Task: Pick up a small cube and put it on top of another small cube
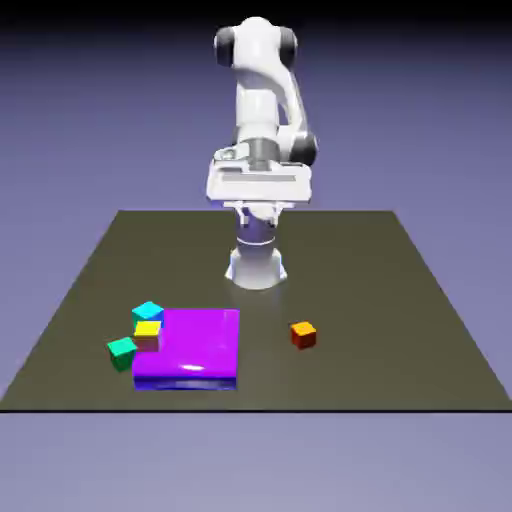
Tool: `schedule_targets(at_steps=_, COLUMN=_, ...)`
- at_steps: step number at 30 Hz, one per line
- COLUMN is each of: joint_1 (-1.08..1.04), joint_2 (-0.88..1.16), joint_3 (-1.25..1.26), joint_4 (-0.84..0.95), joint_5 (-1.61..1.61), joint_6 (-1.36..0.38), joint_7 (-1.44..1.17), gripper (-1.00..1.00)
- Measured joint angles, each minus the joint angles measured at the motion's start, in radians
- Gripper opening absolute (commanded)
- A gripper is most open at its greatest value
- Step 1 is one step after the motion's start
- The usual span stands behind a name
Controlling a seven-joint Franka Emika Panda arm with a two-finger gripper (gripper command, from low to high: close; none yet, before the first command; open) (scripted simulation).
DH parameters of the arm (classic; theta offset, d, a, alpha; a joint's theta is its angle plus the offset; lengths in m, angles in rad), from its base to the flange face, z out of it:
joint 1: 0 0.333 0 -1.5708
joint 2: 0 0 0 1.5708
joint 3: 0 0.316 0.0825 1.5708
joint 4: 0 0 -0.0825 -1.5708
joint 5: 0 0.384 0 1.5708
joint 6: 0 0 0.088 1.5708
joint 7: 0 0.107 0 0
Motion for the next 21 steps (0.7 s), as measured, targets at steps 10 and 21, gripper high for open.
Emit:
schedule_targets(at_steps=10, joint_1=-0.208, joint_2=0.362, joint_3=0.181, joint_4=0.089, joint_5=0.347, joint_6=-0.346, joint_7=0.190, gripper=0.00)
schedule_targets(at_steps=21, joint_1=-0.436, joint_2=0.761, joint_3=0.379, joint_4=0.186, joint_5=0.729, joint_6=-0.726, joint_7=0.398, gripper=0.00)
